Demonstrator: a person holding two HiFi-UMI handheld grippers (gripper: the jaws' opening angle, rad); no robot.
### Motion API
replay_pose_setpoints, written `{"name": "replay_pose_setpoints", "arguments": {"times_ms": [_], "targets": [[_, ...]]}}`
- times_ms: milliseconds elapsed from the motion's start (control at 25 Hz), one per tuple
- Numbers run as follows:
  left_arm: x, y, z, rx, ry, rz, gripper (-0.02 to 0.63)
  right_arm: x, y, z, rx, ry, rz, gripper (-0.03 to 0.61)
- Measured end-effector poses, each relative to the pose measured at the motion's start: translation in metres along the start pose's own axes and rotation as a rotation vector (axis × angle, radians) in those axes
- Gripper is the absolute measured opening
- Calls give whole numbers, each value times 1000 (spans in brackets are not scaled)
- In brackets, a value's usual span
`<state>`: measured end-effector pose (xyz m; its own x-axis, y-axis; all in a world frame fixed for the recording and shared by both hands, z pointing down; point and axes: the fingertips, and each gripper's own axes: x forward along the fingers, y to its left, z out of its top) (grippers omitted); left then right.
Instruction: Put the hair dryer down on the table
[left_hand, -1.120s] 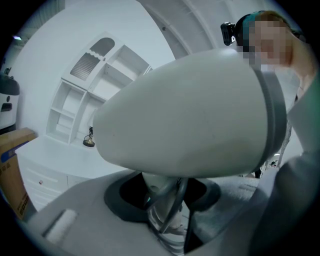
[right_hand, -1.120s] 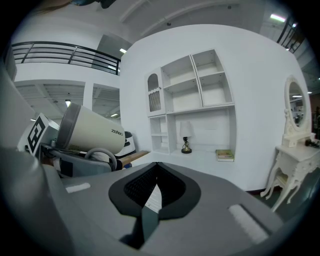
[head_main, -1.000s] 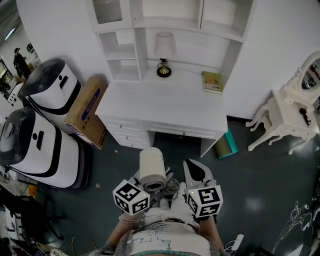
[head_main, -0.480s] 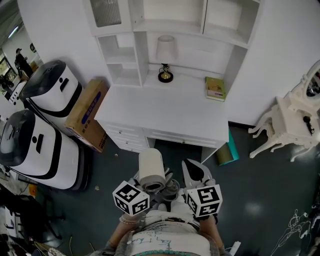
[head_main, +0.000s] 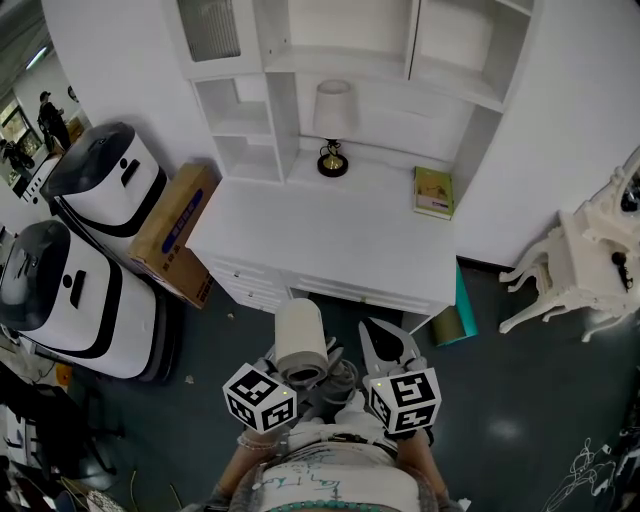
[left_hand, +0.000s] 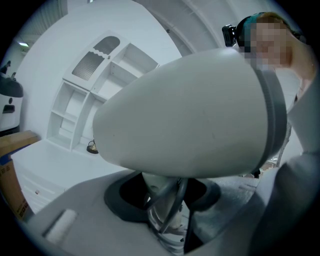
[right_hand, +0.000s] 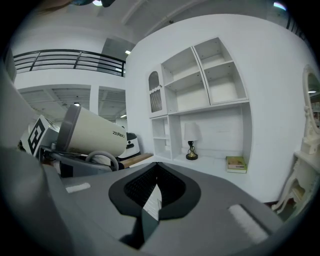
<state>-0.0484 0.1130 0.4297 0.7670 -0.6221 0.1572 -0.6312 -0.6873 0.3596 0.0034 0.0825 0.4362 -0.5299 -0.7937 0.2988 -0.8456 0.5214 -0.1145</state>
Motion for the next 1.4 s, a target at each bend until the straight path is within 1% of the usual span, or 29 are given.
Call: {"name": "replay_pose_setpoints", "arguments": {"times_ms": [440, 800, 1080, 1400], "targets": [[41, 7, 11, -1, -26, 43, 173, 15, -38, 13, -19, -13, 50, 28], [67, 5, 7, -18, -27, 74, 173, 17, -63, 8, -28, 9, 84, 28], [73, 6, 6, -43, -29, 76, 173, 19, -67, 7, -27, 17, 90, 28], [79, 21, 12, -50, -21, 59, 172, 32, -74, 7, -14, 33, 65, 28]]}}
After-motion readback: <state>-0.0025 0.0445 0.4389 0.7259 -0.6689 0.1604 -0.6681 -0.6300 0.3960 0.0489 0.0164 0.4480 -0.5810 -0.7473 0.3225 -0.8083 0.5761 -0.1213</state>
